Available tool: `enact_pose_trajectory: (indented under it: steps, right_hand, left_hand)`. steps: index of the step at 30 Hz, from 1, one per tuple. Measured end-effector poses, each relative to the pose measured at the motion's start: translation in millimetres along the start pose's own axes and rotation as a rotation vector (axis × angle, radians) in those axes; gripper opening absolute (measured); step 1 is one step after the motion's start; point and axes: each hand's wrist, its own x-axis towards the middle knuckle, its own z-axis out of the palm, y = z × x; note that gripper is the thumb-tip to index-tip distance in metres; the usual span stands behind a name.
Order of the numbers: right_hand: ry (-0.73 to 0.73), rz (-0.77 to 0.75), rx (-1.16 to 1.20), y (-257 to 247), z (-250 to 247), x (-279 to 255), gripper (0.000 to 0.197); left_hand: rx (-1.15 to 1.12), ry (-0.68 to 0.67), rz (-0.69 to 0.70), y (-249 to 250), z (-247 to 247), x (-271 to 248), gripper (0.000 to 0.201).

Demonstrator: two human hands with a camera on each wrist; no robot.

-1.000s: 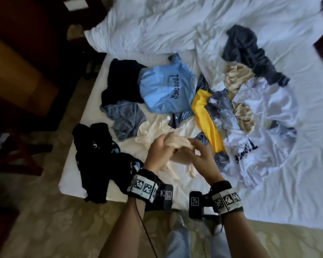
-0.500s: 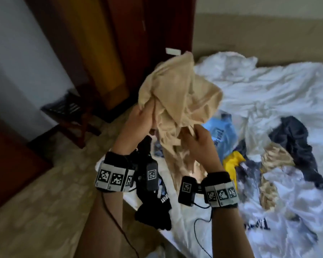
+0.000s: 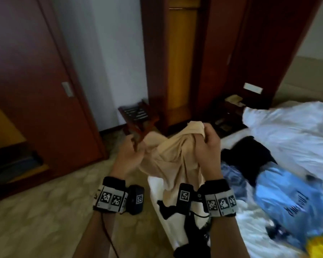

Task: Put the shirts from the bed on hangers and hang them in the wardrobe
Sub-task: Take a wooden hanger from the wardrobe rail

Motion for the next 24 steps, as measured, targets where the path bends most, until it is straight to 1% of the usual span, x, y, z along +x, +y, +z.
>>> enact_pose_trajectory:
  steps: [1,2,3,4,5,6,7,8,9,11,12,14,15,18,20,22,24]
  right_hand:
    - [-0.032,-0.004,0.013,1.2,24.7,7.6,0.014]
    - [-0.076,-0.019,0.017,1.8,49.0,15.6,0.014]
    - [-0.134,-0.045,0.001,1.5,72.5,23.0,0.013]
    - [-0.198,-0.071,-0.024,0.4,95.5,29.1,0.011]
    - [-0.261,-0.088,-0.041,0.2,116.7,34.3,0.013]
    - [-0.307,-0.086,-0.052,0.1,138.1,39.1,0.016]
    - [-0.337,-0.082,-0.051,0.4,157.6,43.8,0.018]
    - [-0.348,-0.077,-0.046,2.1,176.3,48.7,0.020]
    - [-0.350,-0.079,-0.032,4.7,193.1,53.7,0.021]
    - [-0.349,-0.093,-0.012,14.9,224.2,66.4,0.022]
    - [-0.358,-0.093,-0.014,22.5,238.9,74.0,0.022]
    - [-0.412,-0.064,-0.045,45.7,268.2,90.3,0.021]
    - [-0.462,-0.044,-0.076,59.7,283.5,98.3,0.020]
    - [-0.676,0.039,-0.232,100.5,340.0,123.4,0.016]
    - [-0.758,0.123,-0.287,121.1,376.8,140.1,0.012]
    - [-0.819,0.115,-0.297,139.5,422.7,160.5,0.007]
    - [-0.859,0.050,-0.300,151.7,471.0,182.9,0.006]
  left_hand:
    - [-0.018,-0.005,0.043,-7.4,-15.8,14.2,0.061]
    - [-0.011,-0.040,0.104,-9.9,-32.3,26.4,0.076]
    - [0.032,-0.106,0.156,-4.4,-49.9,33.3,0.086]
    - [0.070,-0.202,0.191,2.8,-65.5,40.5,0.087]
    - [0.088,-0.293,0.214,11.9,-79.9,47.1,0.080]
    - [0.101,-0.346,0.252,16.4,-92.4,58.3,0.067]
    - [0.124,-0.348,0.272,19.4,-102.6,70.7,0.049]
    - [0.149,-0.307,0.304,20.8,-113.3,84.8,0.032]
    - [0.184,-0.242,0.335,19.0,-123.8,99.6,0.022]
    - [0.223,-0.095,0.378,10.8,-145.2,131.2,0.017]
    - [0.211,-0.024,0.391,7.3,-156.5,145.8,0.016]
    - [0.183,0.085,0.415,7.5,-180.5,171.7,0.025]
    - [0.176,0.122,0.412,6.8,-193.0,185.1,0.028]
    - [0.163,0.254,0.422,-2.7,-233.8,234.9,0.018]
    - [0.132,0.360,0.413,-8.4,-260.8,265.7,0.021]
    - [0.111,0.454,0.404,-13.0,-290.4,297.0,0.021]
    - [0.108,0.542,0.371,-20.3,-322.8,327.1,0.006]
